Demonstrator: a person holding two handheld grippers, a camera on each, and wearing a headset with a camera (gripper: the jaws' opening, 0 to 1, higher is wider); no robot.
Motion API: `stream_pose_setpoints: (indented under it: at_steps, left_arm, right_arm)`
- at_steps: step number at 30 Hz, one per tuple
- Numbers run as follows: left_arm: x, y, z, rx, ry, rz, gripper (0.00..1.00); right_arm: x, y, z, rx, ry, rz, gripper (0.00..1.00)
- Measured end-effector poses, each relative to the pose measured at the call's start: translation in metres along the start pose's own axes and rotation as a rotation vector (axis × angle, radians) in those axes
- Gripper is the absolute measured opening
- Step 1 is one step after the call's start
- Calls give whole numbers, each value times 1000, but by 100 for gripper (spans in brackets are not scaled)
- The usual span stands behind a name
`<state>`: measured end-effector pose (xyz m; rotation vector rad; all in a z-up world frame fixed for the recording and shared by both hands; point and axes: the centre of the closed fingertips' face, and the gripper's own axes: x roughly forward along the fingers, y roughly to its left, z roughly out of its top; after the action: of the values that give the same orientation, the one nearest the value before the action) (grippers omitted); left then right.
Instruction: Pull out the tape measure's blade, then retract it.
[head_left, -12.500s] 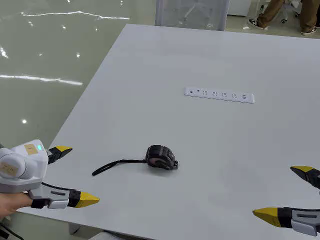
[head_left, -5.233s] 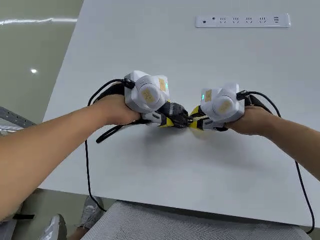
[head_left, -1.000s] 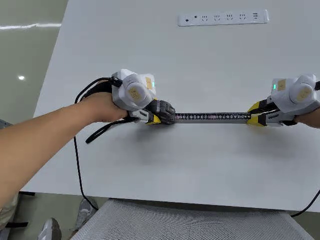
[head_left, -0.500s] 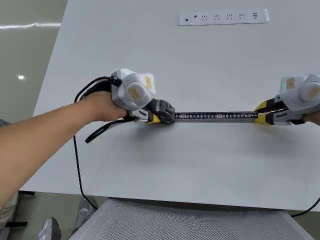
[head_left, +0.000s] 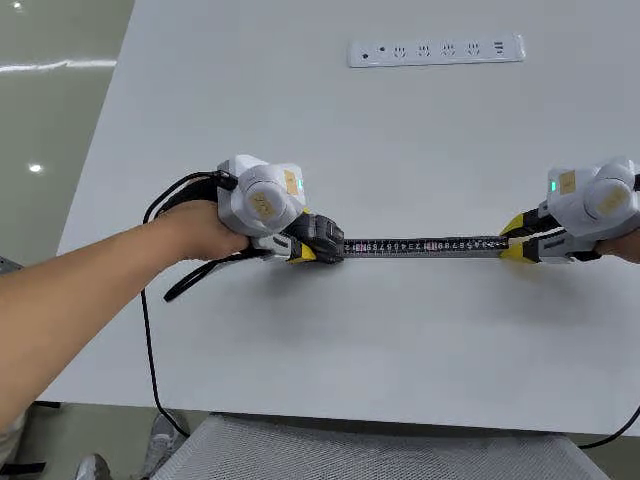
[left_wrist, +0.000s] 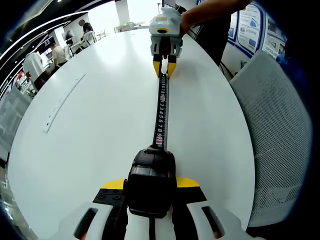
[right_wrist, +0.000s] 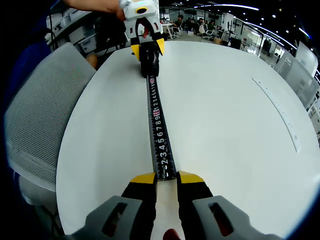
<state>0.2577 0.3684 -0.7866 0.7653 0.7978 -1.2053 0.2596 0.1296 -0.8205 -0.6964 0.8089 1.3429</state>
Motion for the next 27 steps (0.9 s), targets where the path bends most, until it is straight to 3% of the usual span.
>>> stream_pose_setpoints:
  at_steps: [4, 16, 23, 27]
  left_arm:
    - [0, 0, 0, 3, -5, 3, 30]
    - [-1, -1, 0, -2, -23, 33, 32]
    - [-6, 6, 2, -99, -60, 77, 42]
    - [-10, 7, -2, -114, -54, 94, 46]
  right_arm:
    - [0, 1, 0, -28, 3, -1, 12]
    - [-1, 1, -1, -16, 20, -11, 13]
    - [-1, 0, 0, -7, 33, -30, 15]
    - [-1, -1, 1, 3, 37, -43, 18]
